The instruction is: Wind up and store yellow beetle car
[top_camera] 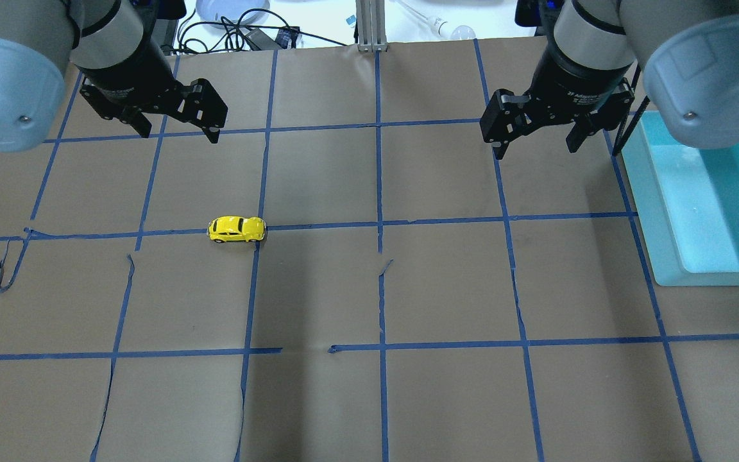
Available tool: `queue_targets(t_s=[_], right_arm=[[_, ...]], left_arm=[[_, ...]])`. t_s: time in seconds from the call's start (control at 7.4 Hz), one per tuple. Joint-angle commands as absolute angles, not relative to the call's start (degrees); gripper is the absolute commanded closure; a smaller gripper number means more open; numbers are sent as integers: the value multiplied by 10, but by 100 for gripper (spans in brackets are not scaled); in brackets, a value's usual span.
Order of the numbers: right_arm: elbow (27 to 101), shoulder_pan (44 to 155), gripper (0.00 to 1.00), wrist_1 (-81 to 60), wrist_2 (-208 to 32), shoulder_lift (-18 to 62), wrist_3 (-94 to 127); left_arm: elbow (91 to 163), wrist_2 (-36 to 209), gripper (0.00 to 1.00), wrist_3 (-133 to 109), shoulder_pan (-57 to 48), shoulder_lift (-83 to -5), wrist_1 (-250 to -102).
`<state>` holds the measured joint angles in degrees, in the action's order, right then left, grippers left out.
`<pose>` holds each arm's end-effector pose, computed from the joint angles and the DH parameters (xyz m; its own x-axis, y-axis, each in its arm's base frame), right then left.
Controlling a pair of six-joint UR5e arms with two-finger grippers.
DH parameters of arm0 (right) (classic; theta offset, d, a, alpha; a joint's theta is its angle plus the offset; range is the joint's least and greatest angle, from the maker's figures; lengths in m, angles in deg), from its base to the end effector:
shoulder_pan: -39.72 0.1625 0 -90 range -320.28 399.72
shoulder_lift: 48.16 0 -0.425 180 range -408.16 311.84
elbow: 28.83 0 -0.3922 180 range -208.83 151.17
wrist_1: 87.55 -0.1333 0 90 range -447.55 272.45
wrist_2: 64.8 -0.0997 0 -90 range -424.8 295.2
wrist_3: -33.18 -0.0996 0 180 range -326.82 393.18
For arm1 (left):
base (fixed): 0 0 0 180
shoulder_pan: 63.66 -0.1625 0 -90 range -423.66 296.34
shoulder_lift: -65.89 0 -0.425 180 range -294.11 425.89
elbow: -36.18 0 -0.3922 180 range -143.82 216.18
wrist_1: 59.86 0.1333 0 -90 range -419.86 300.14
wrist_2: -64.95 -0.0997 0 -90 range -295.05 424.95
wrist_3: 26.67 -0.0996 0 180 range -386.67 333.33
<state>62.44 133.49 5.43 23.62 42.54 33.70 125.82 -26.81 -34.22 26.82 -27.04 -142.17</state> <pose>0.1680 -0.4808 0.4883 -0.9967 -0.0759 -0.0272 -0.0747 0.9963 -0.0423 -0.1346 -0.5206 0.4791 -0.9898 0.1364 -0.0421 0.1396 0.9866 -0.0844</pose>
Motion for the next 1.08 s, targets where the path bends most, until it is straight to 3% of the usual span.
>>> queue_targets(t_s=[0.0,0.95], right_arm=[[624,1335,0,54,236,425,337],[624,1335,0,54,236,425,337]], left_arm=[[1252,-266,0,-363,280,-274,-1423],[1261,-251,2,-390,283,-302,-1417]])
